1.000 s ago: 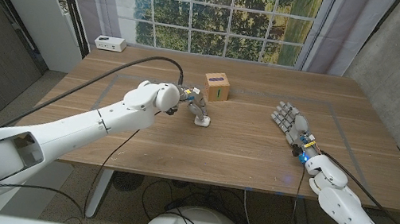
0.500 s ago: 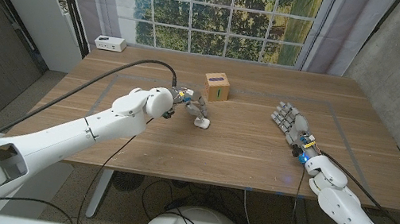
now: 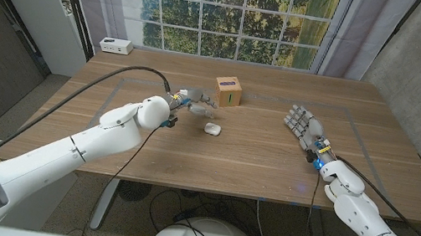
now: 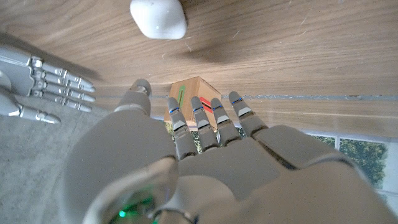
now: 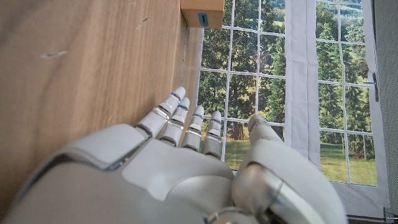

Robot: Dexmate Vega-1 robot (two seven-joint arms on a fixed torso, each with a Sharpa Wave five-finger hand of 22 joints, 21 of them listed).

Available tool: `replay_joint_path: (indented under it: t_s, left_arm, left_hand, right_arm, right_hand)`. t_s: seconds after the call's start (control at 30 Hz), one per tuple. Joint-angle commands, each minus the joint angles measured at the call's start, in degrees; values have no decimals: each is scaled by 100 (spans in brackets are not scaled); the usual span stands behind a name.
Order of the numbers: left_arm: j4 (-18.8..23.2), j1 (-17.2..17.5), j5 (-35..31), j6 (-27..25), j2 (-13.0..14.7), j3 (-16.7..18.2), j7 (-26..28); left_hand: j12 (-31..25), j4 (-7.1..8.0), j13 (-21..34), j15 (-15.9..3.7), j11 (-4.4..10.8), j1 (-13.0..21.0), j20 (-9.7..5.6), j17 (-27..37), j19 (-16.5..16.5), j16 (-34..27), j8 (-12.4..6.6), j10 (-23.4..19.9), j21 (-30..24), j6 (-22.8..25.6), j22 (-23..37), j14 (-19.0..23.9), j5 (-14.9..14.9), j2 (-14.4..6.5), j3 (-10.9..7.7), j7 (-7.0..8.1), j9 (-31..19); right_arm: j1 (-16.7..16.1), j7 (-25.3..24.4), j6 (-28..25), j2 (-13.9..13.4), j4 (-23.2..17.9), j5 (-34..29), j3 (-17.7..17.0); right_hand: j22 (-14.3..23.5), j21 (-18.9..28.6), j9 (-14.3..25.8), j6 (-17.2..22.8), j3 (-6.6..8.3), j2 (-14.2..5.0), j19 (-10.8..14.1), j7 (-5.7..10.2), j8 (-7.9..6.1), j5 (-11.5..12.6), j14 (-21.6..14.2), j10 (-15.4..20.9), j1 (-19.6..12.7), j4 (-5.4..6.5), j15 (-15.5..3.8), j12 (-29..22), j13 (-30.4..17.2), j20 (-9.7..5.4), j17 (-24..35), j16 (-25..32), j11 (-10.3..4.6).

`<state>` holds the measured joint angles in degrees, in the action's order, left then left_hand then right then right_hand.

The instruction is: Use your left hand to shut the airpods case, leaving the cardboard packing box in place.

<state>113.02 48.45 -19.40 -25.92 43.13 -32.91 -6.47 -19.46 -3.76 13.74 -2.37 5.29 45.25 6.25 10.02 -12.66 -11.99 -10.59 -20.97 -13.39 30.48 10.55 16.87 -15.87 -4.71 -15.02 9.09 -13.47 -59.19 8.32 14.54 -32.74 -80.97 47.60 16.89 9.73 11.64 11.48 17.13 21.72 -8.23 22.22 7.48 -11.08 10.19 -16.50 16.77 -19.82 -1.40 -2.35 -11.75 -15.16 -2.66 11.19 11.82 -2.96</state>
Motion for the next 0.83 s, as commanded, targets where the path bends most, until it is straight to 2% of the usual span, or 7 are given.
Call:
replay_joint_path:
  t_s: [0.03,0.2,0.33,0.83]
  left_arm:
    - [-364,1078,2666,1921,-435,1234,1532]
    - [-828,1309,3720,3039,-780,1526,1477]
    - [-1097,1380,4306,3560,-943,1625,1363]
    - [-1555,1422,5104,4330,-1061,1621,1168]
  left_hand:
    - [-52,79,41,-365,-16,-25,14,13,-102,-48,-13,-132,-37,-72,30,161,41,-124,1,-15,-5]
    - [-67,191,57,-446,-47,-162,-1,25,-167,-65,-27,-205,-53,-123,32,277,92,-235,18,-25,3]
    - [-77,247,65,-494,-52,-236,-22,26,-194,-62,-40,-251,-57,-126,33,316,124,-282,28,-43,9]
    - [-32,309,64,-519,-90,-357,-60,6,-200,-7,-14,-238,-37,-306,28,353,216,-318,47,-10,36]
  right_arm:
    - [162,-95,-68,-61,-83,-113,36]
    - [194,-178,-124,-107,-186,-160,33]
    - [216,-196,-72,-118,-222,-214,30]
    - [301,-308,18,-58,-269,-293,33]
  right_hand:
    - [18,-4,-3,35,23,18,3,27,-53,22,-40,56,47,-25,-575,-25,7,-14,11,22,-27]
    - [18,-6,-3,37,26,12,6,29,-53,23,-43,62,55,-22,-580,-27,10,-15,11,22,-29]
    - [18,-7,-3,43,28,14,9,29,-55,23,-48,71,57,-26,-586,-29,14,-14,8,21,-37]
    - [18,-11,-4,59,43,1,19,38,-59,25,-56,94,63,-35,-592,-34,25,-17,3,16,-78]
